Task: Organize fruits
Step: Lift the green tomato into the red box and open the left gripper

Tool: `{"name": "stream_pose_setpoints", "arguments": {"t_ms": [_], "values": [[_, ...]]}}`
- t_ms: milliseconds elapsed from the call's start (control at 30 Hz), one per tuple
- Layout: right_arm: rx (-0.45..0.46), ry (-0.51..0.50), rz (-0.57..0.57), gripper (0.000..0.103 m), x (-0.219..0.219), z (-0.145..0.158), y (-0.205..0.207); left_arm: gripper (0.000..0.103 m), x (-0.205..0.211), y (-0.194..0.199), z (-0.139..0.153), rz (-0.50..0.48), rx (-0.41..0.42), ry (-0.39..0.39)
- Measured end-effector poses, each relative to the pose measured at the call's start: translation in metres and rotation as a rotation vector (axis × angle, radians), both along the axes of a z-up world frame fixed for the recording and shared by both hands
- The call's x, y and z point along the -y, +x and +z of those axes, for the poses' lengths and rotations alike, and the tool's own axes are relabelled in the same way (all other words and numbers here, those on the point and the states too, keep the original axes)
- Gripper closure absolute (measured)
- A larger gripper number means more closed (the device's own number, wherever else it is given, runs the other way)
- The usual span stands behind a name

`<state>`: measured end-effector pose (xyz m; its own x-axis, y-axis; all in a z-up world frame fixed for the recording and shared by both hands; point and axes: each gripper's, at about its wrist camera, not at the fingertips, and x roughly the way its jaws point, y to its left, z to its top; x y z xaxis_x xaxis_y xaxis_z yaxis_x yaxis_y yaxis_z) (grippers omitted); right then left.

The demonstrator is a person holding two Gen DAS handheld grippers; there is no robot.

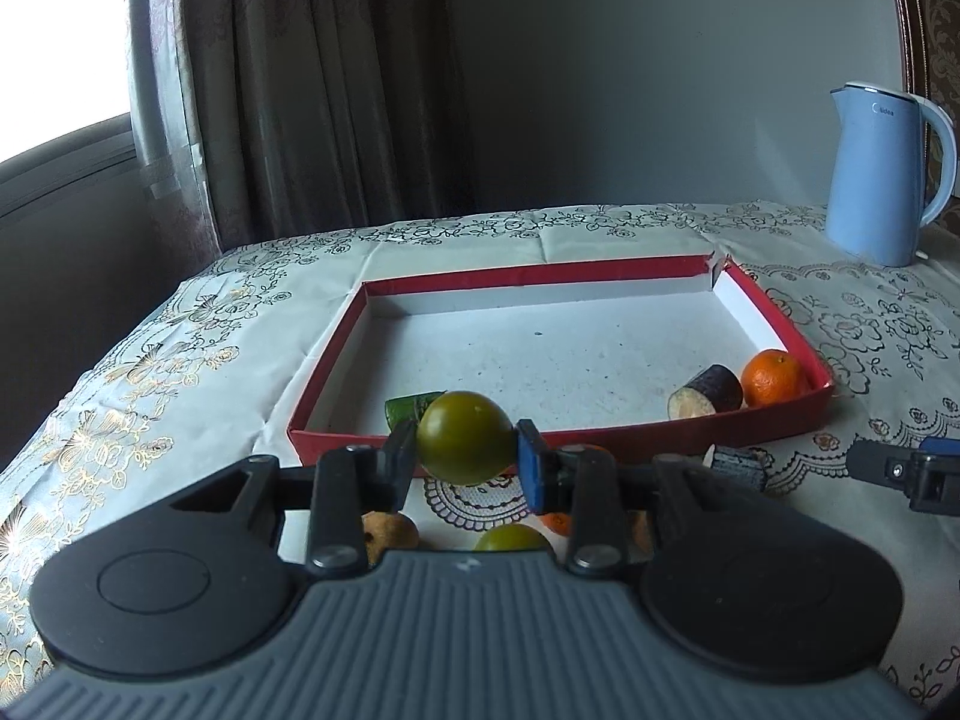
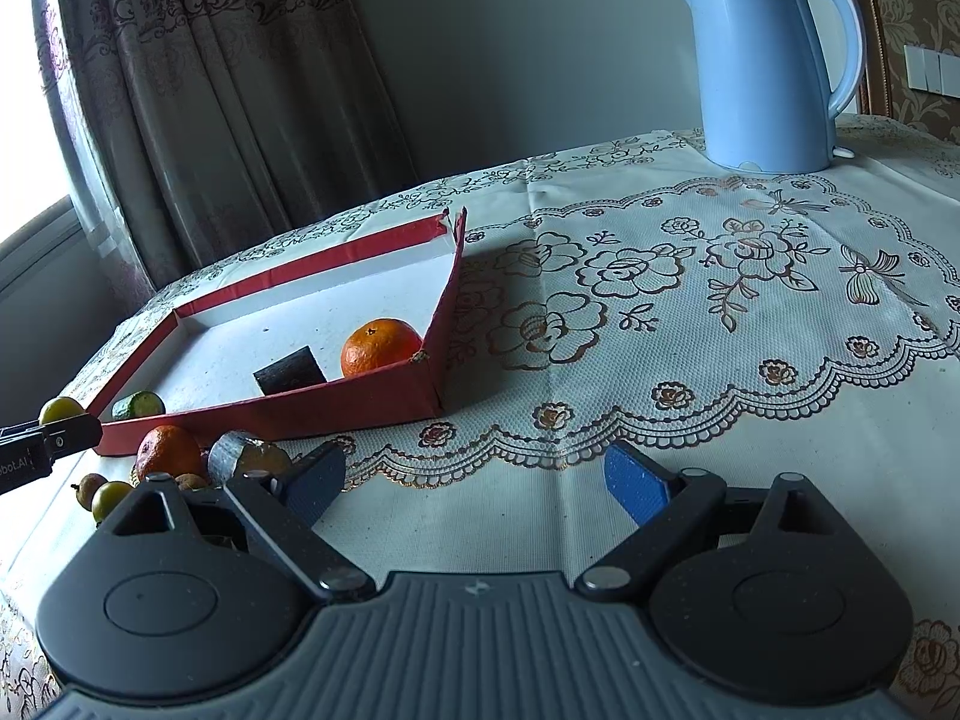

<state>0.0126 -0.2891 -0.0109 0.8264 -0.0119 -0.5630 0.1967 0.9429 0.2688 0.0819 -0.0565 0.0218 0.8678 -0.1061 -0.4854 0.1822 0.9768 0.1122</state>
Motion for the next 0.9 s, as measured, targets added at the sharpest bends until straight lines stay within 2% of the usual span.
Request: {"name": "stream_pose_setpoints", "arguments": {"t_ms": [467, 900], "values": [[0.015, 0.039, 0.002, 0.006, 0.005, 0.0, 0.0, 0.071, 0.022, 0.043, 0.009, 0.027, 0.023, 0.032], [0.016, 0.044, 0.002, 0.005, 0.006, 0.0, 0.001, 0.071, 0.03, 0.079, -0.016, 0.011, -0.091, -0.002]]}}
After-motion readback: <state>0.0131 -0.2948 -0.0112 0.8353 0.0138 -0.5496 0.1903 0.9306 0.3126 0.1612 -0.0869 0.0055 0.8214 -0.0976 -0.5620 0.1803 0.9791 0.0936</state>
